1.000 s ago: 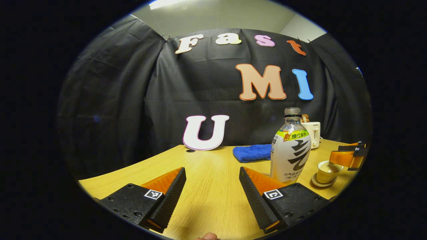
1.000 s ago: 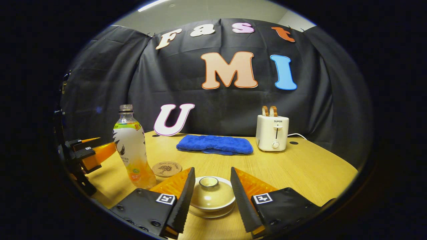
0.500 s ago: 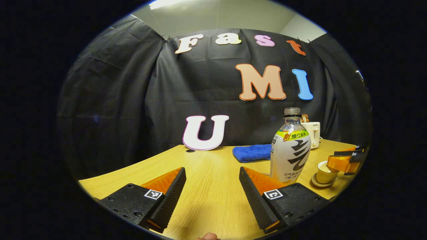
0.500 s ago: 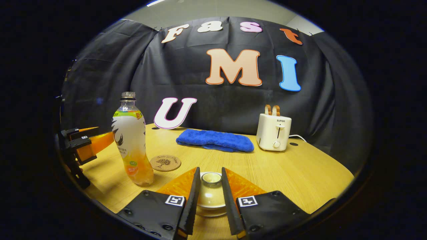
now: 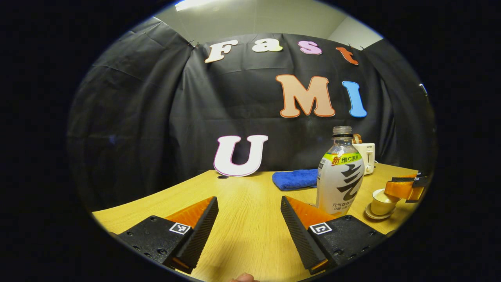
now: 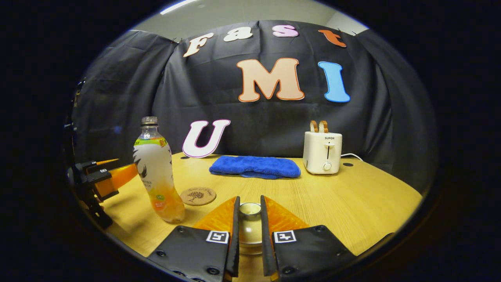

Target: Open the teacup lid with one hand, grasp the water bottle and pour water into the teacup with the other hand; after pouring, place the water bottle on the coaster and then close the teacup lid.

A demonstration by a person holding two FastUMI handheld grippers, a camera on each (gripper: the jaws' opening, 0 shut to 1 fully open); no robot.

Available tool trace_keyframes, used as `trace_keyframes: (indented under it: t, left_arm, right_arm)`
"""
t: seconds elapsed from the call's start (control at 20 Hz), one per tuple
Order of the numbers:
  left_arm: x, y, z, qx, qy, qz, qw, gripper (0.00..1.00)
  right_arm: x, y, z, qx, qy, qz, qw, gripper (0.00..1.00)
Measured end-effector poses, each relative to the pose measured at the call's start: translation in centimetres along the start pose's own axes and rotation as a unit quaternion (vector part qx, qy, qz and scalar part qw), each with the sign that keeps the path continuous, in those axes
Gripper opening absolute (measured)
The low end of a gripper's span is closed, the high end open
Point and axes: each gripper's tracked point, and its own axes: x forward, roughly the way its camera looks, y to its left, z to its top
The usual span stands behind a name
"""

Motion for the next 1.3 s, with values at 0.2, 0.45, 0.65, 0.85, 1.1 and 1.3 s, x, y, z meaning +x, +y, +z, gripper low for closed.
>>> trace_keyframes:
  t: [0.2,0.45,0.65,0.85,1.1,1.3]
  left_arm:
    - [0.1,-0.9,0.1,0.000,-0.003,-0.022,1.000,0.94]
    - [-0.5,-2.0,-0.2,0.007,0.005,-0.052,0.999,0.94]
    - [-1.2,-3.0,-0.1,0.005,0.010,-0.075,0.997,0.94]
    - [-2.6,-5.6,0.4,0.003,0.010,-0.122,0.992,0.94]
    - [-3.6,-8.6,1.1,0.002,0.006,-0.170,0.985,0.94]
    - [-3.0,-10.3,0.0,-0.011,0.031,-0.190,0.981,0.94]
  right_arm:
    - [0.0,0.4,0.2,0.002,-0.005,0.005,1.000,0.26]
    - [-0.4,0.3,1.5,-0.001,-0.020,0.012,1.000,0.28]
    - [-1.2,-0.6,3.3,0.011,-0.040,0.010,0.999,0.26]
    - [-2.3,-1.8,4.0,0.009,-0.043,0.000,0.999,0.28]
    - [-3.3,-3.2,5.5,0.026,-0.059,-0.005,0.998,0.27]
    - [-4.5,-4.5,6.9,0.032,-0.073,-0.015,0.997,0.27]
